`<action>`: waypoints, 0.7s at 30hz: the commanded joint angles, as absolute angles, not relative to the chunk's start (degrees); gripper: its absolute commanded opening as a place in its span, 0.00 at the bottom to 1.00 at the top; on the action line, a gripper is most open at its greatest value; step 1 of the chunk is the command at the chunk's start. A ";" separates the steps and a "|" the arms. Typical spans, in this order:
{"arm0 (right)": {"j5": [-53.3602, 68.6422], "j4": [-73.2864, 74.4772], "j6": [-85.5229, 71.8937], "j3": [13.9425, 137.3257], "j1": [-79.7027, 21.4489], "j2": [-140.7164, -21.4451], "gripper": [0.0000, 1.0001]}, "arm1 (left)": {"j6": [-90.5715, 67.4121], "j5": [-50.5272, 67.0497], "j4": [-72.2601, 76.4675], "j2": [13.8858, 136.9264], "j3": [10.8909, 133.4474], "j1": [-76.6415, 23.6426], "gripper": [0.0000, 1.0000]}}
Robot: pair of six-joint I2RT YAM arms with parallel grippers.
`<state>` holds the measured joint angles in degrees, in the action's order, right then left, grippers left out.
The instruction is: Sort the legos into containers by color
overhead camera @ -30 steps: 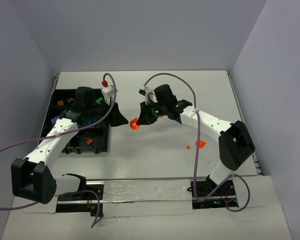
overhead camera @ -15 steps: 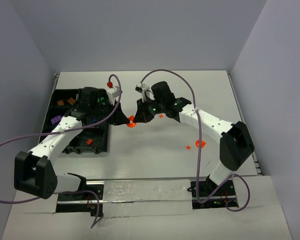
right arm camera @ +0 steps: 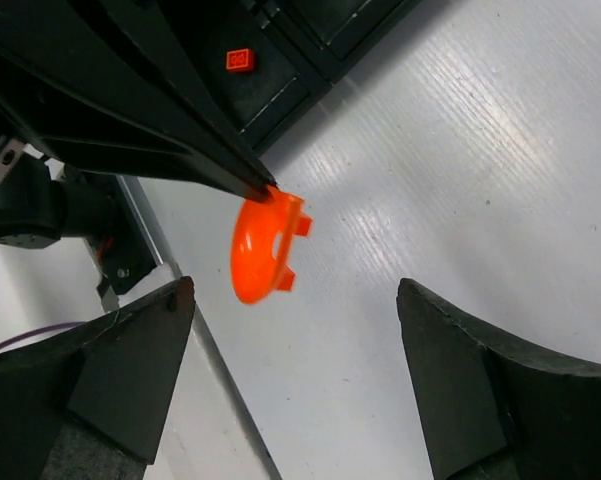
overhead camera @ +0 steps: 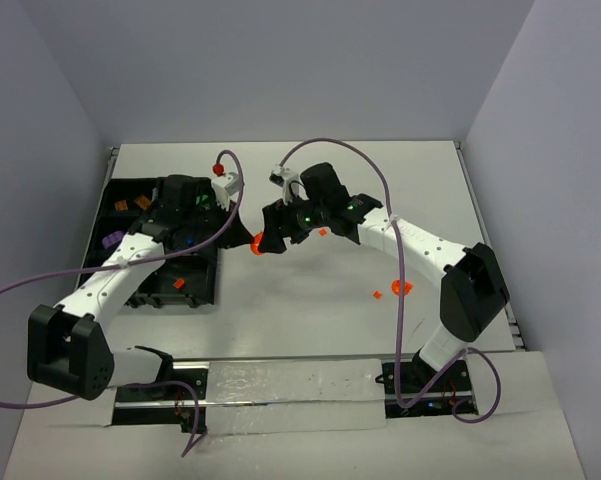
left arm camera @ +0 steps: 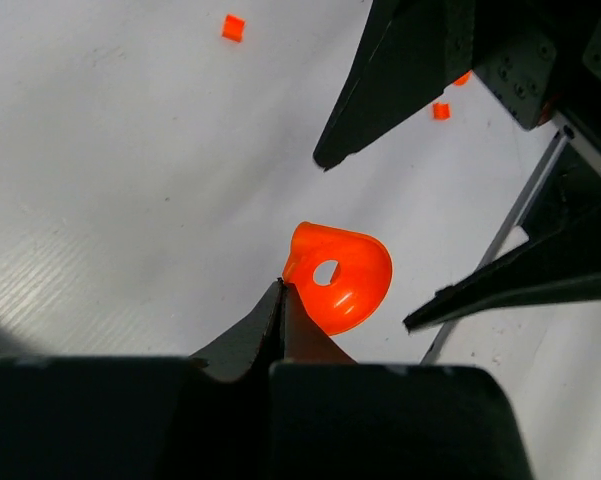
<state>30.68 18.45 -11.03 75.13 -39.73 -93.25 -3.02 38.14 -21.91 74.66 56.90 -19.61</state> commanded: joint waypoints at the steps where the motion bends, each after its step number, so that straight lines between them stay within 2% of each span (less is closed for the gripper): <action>1: 30.71 18.82 -10.72 75.97 -36.89 -91.08 0.88 | 3.04 34.36 -27.43 70.18 56.27 -16.09 0.00; 5: 29.86 18.93 -9.53 73.69 -33.64 -89.83 0.88 | 12.08 32.88 -35.26 67.27 56.31 -6.96 0.00; 10: 22.93 19.19 -7.49 71.48 -30.67 -89.80 0.88 | 27.47 24.02 -46.08 64.59 54.79 3.29 0.00; 21: 8.54 21.00 -3.99 76.59 -30.23 -103.41 0.72 | 34.80 12.54 -47.31 63.19 47.94 7.11 0.00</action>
<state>15.93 20.27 -6.60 73.00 -30.22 -98.35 30.97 17.45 -46.42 63.55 49.19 6.39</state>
